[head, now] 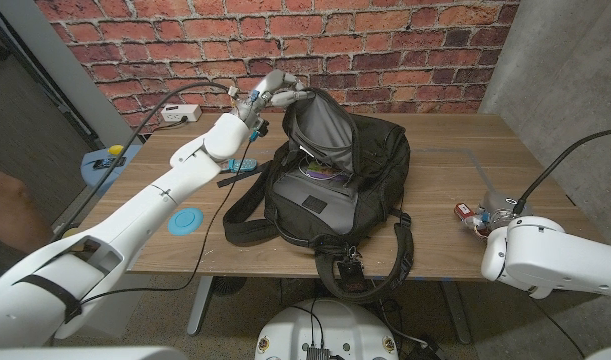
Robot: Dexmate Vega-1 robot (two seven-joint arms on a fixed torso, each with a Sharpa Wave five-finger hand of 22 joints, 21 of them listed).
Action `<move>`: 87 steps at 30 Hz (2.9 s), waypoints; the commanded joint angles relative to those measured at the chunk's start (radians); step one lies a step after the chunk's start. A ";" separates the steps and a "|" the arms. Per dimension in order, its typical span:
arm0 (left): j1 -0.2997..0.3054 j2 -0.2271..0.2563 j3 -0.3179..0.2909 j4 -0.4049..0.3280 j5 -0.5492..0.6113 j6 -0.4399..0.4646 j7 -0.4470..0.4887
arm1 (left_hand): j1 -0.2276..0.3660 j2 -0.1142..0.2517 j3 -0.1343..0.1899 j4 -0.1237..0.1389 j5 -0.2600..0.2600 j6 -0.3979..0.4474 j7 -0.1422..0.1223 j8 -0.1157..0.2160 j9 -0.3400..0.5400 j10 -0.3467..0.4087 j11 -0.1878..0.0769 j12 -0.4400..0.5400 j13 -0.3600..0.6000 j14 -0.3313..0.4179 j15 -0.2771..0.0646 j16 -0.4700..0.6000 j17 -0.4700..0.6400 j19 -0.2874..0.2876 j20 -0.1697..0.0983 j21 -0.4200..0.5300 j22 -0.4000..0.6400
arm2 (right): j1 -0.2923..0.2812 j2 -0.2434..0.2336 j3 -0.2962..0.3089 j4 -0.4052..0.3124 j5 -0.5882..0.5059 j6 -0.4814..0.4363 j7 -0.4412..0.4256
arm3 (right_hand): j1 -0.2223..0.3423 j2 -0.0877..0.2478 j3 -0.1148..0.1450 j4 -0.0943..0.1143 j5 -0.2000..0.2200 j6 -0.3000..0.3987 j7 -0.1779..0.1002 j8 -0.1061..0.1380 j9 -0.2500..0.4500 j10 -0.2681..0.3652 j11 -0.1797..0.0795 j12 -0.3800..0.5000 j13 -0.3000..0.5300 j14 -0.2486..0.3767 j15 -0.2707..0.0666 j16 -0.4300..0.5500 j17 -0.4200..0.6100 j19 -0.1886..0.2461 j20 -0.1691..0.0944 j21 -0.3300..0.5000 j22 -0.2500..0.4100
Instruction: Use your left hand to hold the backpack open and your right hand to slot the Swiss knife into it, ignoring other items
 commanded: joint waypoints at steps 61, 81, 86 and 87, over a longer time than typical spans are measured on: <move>-0.005 -0.038 0.014 0.049 0.003 -0.070 0.020 | 0.003 0.012 0.012 -0.001 0.002 -0.006 0.001 0.008 0.000 0.011 -0.008 -0.002 0.007 0.011 -0.003 -0.005 0.008 -0.010 0.000 0.006 0.003 | -0.733 0.137 0.995 -0.397 0.445 0.000 0.000 | 0.058 0.067 -0.023 0.015 -0.011 0.008 -0.010 -0.007 0.009 -0.002 -0.001 -0.009 0.009 0.001 -0.132 -0.007 0.021 -0.002 -0.016 -0.017 0.005; -0.014 -0.057 0.019 0.087 -0.001 -0.100 0.029 | 0.004 0.012 0.012 -0.002 0.002 -0.007 0.002 0.010 0.000 0.012 -0.008 -0.003 0.008 0.010 -0.003 -0.007 0.010 -0.011 0.000 0.007 0.003 | -0.711 0.276 1.052 -0.469 0.449 0.000 0.145 | 0.069 0.078 -0.032 0.014 -0.017 0.004 0.001 -0.012 0.010 -0.007 0.012 -0.011 0.012 -0.002 -0.130 -0.002 0.033 -0.001 -0.010 -0.018 0.005; -0.016 -0.059 0.019 0.094 -0.003 -0.108 0.029 | 0.003 0.012 0.012 -0.001 0.002 -0.008 0.000 0.010 0.000 0.011 -0.008 -0.004 0.008 0.011 -0.003 -0.008 0.010 -0.012 0.000 0.007 0.003 | -0.687 0.306 1.022 -0.476 0.465 0.000 0.127 | 0.072 0.080 -0.034 0.014 -0.018 0.003 0.003 -0.014 0.010 -0.007 0.014 -0.011 0.013 -0.002 -0.130 0.000 0.036 0.000 -0.008 -0.018 0.005; -0.016 -0.060 0.019 0.095 -0.002 -0.110 0.030 | 0.004 0.012 0.013 -0.001 0.002 -0.008 0.001 0.010 0.000 0.012 -0.009 -0.004 0.007 0.011 -0.003 -0.008 0.010 -0.012 0.000 0.007 0.003 | -0.676 0.316 1.005 -0.481 0.467 0.000 0.120 | 0.072 0.081 -0.034 0.014 -0.019 0.002 0.004 -0.015 0.010 -0.007 0.015 -0.011 0.013 -0.001 -0.129 0.001 0.037 -0.001 -0.007 -0.018 0.005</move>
